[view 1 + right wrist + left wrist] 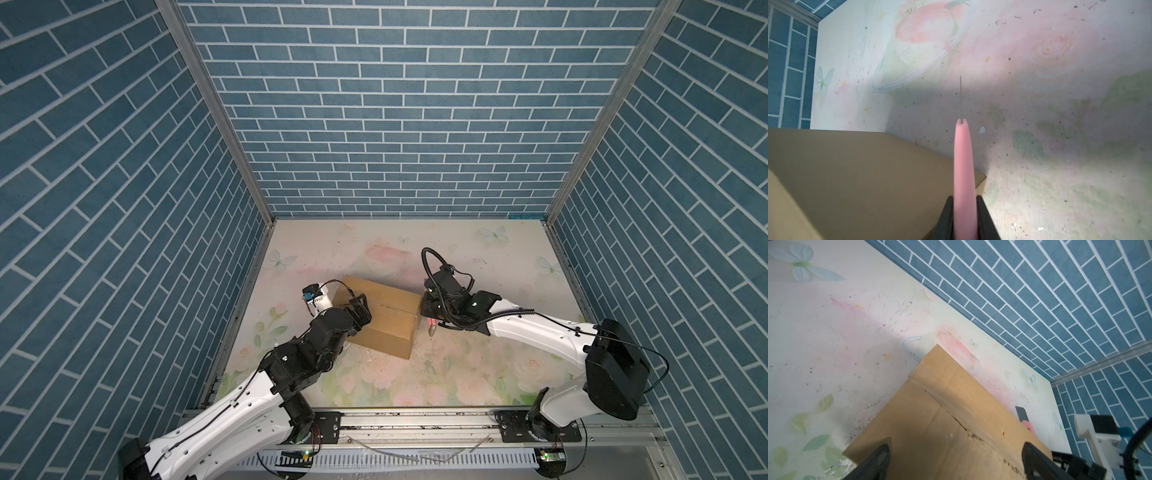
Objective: Unpack the express box
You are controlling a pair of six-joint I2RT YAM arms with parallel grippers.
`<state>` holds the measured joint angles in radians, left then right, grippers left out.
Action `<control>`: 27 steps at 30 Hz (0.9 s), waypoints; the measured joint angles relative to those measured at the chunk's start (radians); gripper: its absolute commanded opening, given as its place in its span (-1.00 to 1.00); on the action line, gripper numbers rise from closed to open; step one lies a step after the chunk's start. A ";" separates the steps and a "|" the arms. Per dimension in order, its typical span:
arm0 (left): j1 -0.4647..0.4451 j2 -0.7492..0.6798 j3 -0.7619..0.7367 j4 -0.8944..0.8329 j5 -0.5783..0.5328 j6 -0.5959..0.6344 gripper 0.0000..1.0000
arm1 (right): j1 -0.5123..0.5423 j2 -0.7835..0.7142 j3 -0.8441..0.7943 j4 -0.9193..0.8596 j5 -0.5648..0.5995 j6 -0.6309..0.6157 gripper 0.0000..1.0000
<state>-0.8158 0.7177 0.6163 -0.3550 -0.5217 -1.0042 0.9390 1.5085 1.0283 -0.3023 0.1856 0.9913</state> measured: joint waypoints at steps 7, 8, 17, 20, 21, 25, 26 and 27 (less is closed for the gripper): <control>0.121 0.022 0.000 0.053 0.033 0.025 0.99 | 0.035 -0.023 -0.001 -0.006 -0.006 0.006 -1.00; 0.125 0.023 0.000 0.055 0.039 0.029 0.99 | 0.034 -0.047 -0.003 -0.018 -0.006 0.003 -1.00; 0.210 0.035 0.057 -0.033 0.168 0.093 0.99 | -0.023 -0.584 -0.137 -0.175 -0.172 -0.057 -1.00; 0.233 0.067 0.109 -0.092 0.222 0.150 0.99 | -0.021 -0.705 -0.209 -0.193 -0.269 -0.045 -1.00; 0.237 0.074 0.123 -0.107 0.235 0.167 0.99 | -0.017 -0.724 -0.229 -0.197 -0.298 -0.042 -1.00; 0.247 0.085 0.173 -0.175 0.277 0.245 0.99 | 0.021 -0.734 -0.300 -0.186 -0.373 -0.011 -1.00; 0.251 0.085 0.184 -0.191 0.281 0.263 0.99 | 0.032 -0.738 -0.319 -0.182 -0.387 0.001 -1.00; 0.256 0.084 0.193 -0.204 0.285 0.278 0.99 | 0.041 -0.746 -0.334 -0.177 -0.397 0.010 -1.00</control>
<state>-0.5598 0.8021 0.8089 -0.5591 -0.2367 -0.7265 0.9802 0.7628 0.6941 -0.4797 -0.2115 1.0012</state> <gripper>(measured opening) 0.996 0.167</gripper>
